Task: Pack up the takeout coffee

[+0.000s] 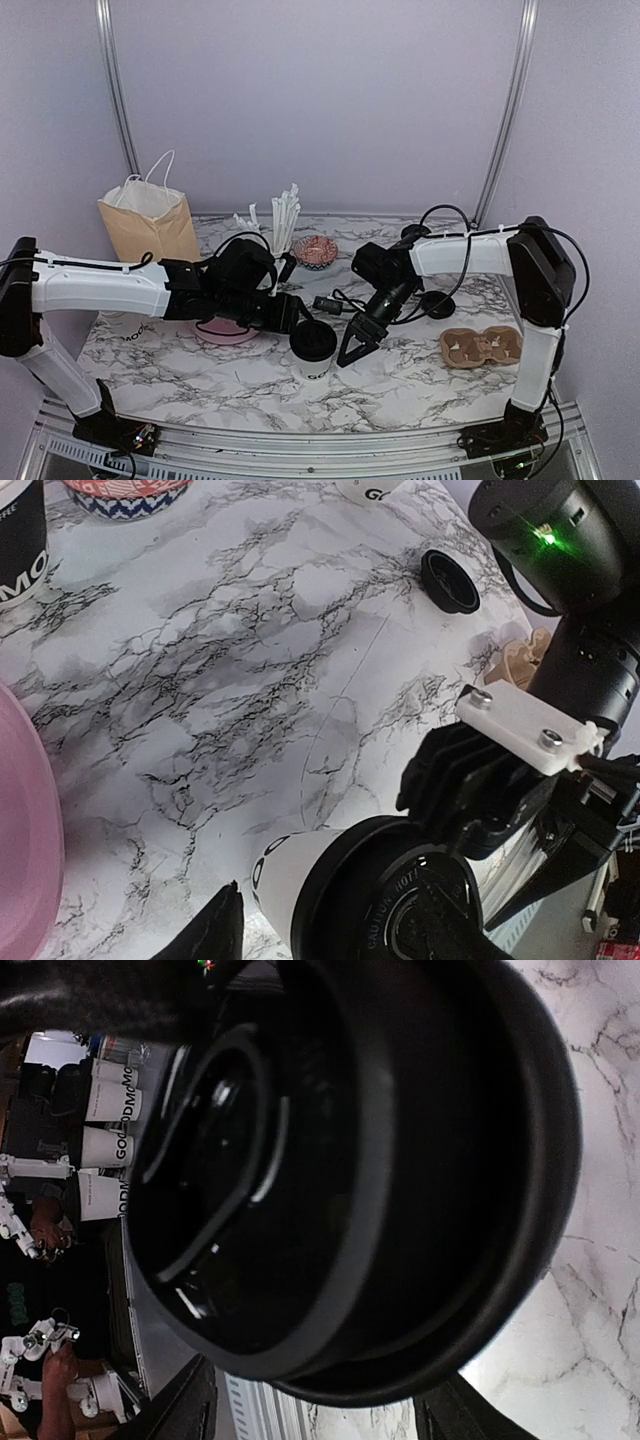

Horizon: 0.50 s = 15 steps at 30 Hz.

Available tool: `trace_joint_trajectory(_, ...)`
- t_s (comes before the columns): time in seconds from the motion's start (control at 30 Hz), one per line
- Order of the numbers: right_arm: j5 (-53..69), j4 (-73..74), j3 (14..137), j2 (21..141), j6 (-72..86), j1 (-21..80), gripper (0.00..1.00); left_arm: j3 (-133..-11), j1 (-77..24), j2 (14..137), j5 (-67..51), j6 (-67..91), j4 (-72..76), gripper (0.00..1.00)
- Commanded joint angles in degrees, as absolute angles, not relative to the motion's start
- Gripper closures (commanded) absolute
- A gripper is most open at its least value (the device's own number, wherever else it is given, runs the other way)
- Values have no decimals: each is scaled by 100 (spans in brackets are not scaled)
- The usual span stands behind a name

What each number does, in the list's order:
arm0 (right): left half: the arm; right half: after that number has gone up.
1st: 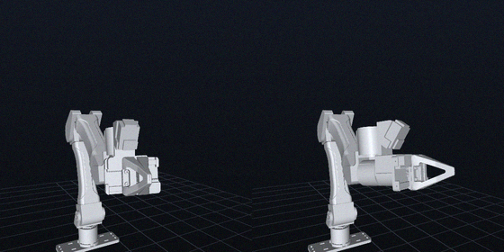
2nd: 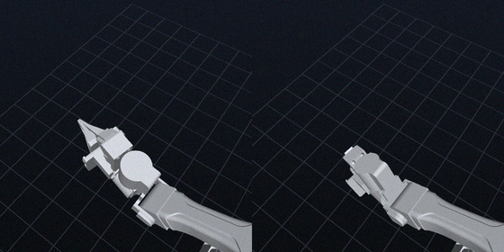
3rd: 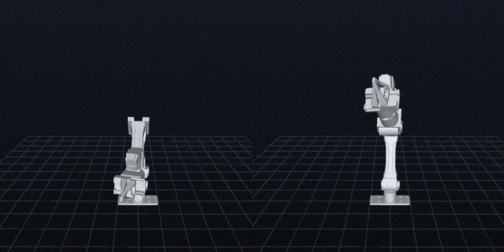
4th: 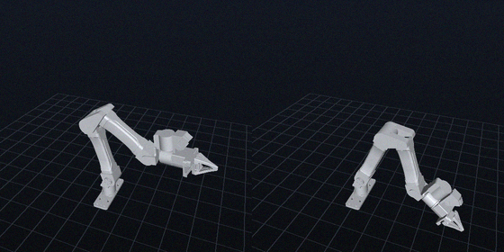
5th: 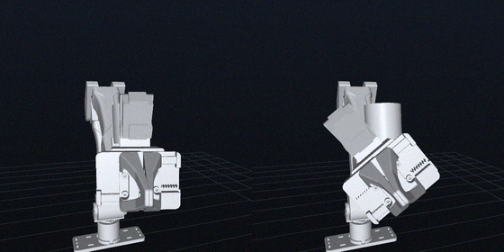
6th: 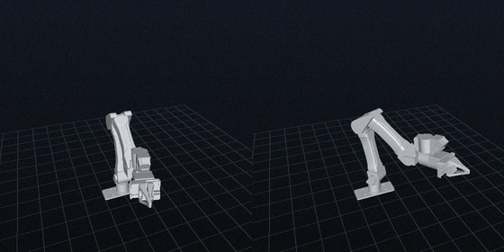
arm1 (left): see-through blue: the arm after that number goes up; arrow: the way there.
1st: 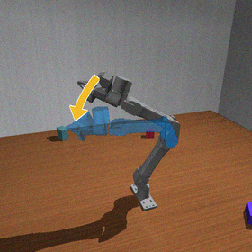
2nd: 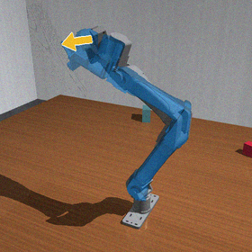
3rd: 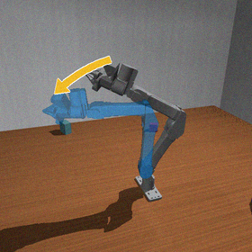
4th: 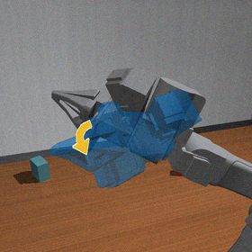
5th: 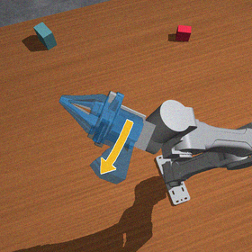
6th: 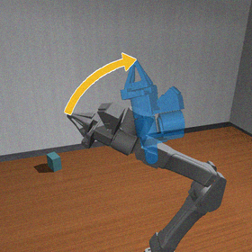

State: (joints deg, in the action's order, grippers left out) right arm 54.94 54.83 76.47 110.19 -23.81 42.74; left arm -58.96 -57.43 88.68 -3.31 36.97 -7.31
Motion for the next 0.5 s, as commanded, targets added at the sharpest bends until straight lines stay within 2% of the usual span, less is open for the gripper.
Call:
trace_joint_trajectory(0.0,5319,5396,7987,11193,-2214,4189,36,-5852,-5757,8957,-673,3683,-418,45)
trace_joint_trajectory(0.47,5245,5159,8370,11478,-1944,3358,43,-5222,-5814,8480,-523,4221,-226,54)
